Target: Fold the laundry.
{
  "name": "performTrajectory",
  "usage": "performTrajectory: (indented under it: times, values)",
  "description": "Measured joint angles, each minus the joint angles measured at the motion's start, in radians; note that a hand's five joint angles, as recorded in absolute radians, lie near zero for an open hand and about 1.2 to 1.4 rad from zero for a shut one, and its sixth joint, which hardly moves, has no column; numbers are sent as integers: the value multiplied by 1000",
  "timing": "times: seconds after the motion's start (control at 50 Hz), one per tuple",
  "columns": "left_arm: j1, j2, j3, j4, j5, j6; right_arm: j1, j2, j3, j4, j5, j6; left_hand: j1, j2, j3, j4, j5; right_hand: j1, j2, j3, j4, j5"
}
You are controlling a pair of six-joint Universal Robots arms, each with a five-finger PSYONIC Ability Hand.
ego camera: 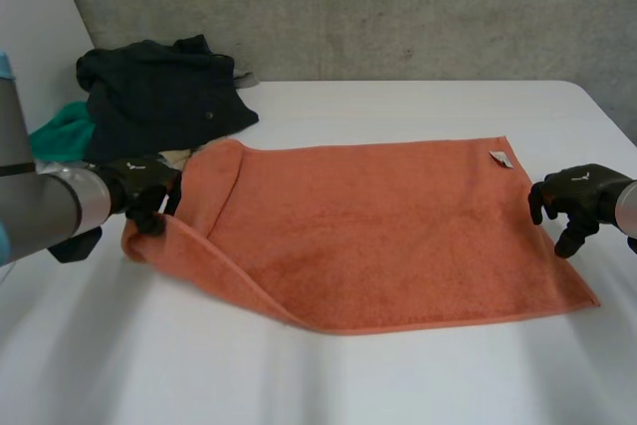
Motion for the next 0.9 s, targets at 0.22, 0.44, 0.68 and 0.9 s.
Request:
performTrajectory:
  times: [0.22, 0.44, 0.68, 0.9]
  values:
    - [-24, -126, 136, 64, -138, -8, -43, -138, 173, 35, -43, -36, 0, 0, 0, 2, 0, -130, -147, -136, -137, -145]
    - [-32, -236, 270, 47, -220, -26, -71, -175, 385, -182, -87, -32, 0, 0, 0, 2, 0, -130, -147, -136, -137, -144]
    - [-27, -229, 244, 31, -196, -43, -45, -125, 458, -418, -62, 6, 0, 0, 0, 2, 0, -45, -50, -29, -26, -7]
    - [-17, -193, 185, 32, -171, -41, -18, -99, 453, -434, -33, 21, 0, 0, 0, 2, 0, 456, 503, 513, 526, 513]
